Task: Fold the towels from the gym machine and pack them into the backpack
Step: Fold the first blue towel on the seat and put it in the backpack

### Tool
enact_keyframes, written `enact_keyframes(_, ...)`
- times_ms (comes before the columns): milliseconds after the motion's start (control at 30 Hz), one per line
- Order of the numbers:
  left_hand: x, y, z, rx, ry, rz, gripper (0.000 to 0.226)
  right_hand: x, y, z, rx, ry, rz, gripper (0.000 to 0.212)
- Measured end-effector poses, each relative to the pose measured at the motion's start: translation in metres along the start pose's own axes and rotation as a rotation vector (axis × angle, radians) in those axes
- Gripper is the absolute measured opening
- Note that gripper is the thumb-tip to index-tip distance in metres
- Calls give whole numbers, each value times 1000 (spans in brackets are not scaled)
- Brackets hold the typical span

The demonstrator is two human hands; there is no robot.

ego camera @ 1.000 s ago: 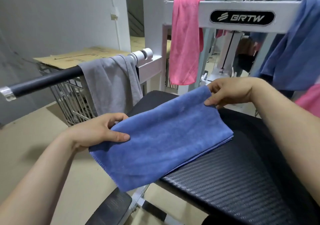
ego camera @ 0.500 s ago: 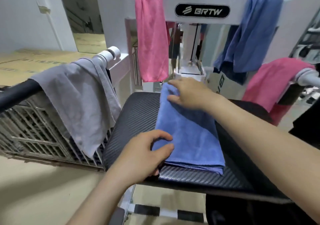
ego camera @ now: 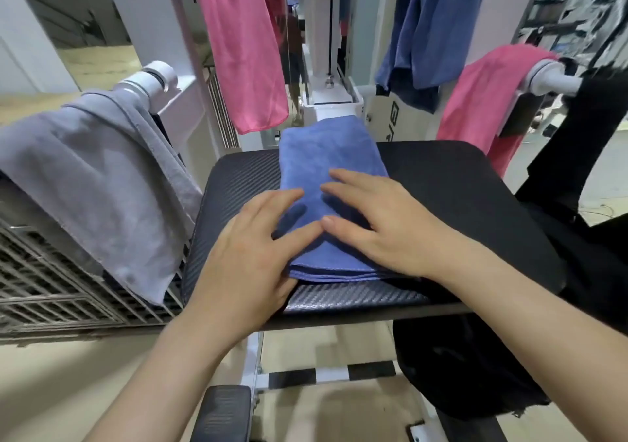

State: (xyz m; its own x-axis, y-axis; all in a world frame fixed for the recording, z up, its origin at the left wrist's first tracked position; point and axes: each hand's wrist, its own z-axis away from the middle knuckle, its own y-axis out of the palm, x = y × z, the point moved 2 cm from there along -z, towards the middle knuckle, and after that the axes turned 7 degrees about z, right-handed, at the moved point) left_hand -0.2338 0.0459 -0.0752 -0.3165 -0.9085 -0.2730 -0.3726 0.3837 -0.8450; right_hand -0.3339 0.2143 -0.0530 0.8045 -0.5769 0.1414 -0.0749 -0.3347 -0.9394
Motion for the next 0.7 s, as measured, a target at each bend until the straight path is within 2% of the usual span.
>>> enact_keyframes(67, 1, 7, -7, 106, 77, -42, 46, 10, -2, 24, 212, -42, -42, 87)
enact_keyframes(133, -2, 11, -11, 170, 82, -59, 48, 11, -2, 40, 296, -71, 95, 100)
enact_keyframes(167, -4, 11, -10, 165, 66, -37, 48, 9, -1, 44, 264, -73, 138, 98)
enact_keyframes(267, -16, 4, 1, 102, -26, 97, 44, 2, -4, 54, 90, -93, 205, 70)
enact_keyframes(367, -41, -11, 19, 92, -116, 230, 43, -1, -7, 78, 20, -187, 271, 58)
enact_keyframes(467, -66, -15, 35, 78, -44, 298, 24, -2, -10, 108, -130, -340, 236, 35)
enact_keyframes(533, -71, -4, 43, 28, 20, 138, 34, -7, -13, 122, -207, -397, 163, 27)
enact_keyframes(600, -66, 13, 50, 65, 21, -48, 49, -12, -15, 131, -259, -426, 103, 23)
enact_keyframes(700, -61, 28, 56, 99, -65, -77, 46, -13, -21, 137, -278, -466, 24, 23)
